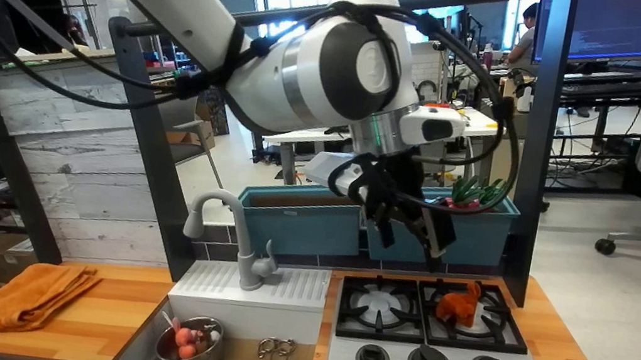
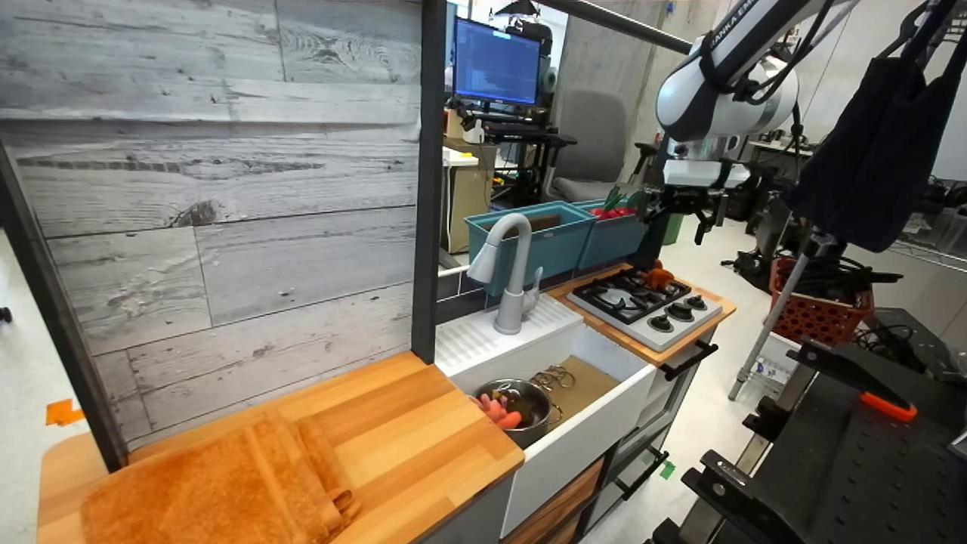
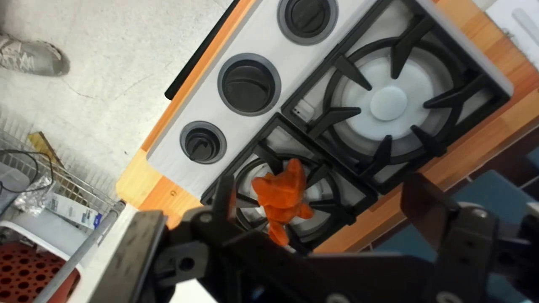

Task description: Use the towel to wipe the left side of the countertop, place the two plush toys on the stove inside the silver pot

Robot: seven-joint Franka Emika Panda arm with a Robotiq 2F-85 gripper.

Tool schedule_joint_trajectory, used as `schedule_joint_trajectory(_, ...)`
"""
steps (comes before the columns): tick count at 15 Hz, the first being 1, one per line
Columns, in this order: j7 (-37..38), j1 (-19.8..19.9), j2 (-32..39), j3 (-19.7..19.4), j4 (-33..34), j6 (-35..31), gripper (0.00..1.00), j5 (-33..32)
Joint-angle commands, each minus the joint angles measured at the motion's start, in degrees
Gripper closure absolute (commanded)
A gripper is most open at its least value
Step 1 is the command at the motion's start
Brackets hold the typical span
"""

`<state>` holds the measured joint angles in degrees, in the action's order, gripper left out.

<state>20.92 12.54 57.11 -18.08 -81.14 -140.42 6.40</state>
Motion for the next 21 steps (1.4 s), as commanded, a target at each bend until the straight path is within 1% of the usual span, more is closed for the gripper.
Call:
schedule_joint_trajectory(1, 4.3, 5.0, 8.0, 1.7, 13.6, 9.2, 0.0, 2.4)
schedule_joint_trajectory(4, 7.2, 8.5, 12.6, 2.4, 21.8, 14.6, 0.0, 5.2)
schedule_joint_trajectory(6, 10.1, 10.6, 15.7, 3.2, 27.1, 14.9, 0.0, 7.5)
schedule_joint_trajectory(8, 13.3, 11.7, 19.2, 3.3, 32.1, 13.7, 0.0, 8.5)
schedule_joint_trajectory(11, 17.9, 11.9, 24.8, 1.9, 39.2, 12.7, 0.0, 7.0)
schedule_joint_trajectory(12, 14.9, 11.0, 18.9, 2.4, 30.1, 11.8, 0.0, 7.1)
schedule_joint_trajectory(14, 16.5, 11.1, 21.7, 2.2, 33.4, 11.8, 0.0, 7.1)
schedule_joint_trajectory(15, 17.6, 10.5, 22.2, 0.8, 33.7, 12.0, 0.0, 6.1)
schedule_joint_trajectory(16, 17.7, 10.4, 22.5, 0.5, 33.7, 11.7, 0.0, 5.7)
schedule_joint_trajectory(20, 17.4, 11.0, 23.8, 0.2, 34.7, 9.5, 0.0, 6.2)
schedule_joint_trajectory(21, 17.3, 11.2, 24.1, 0.3, 34.9, 9.1, 0.12, 6.4)
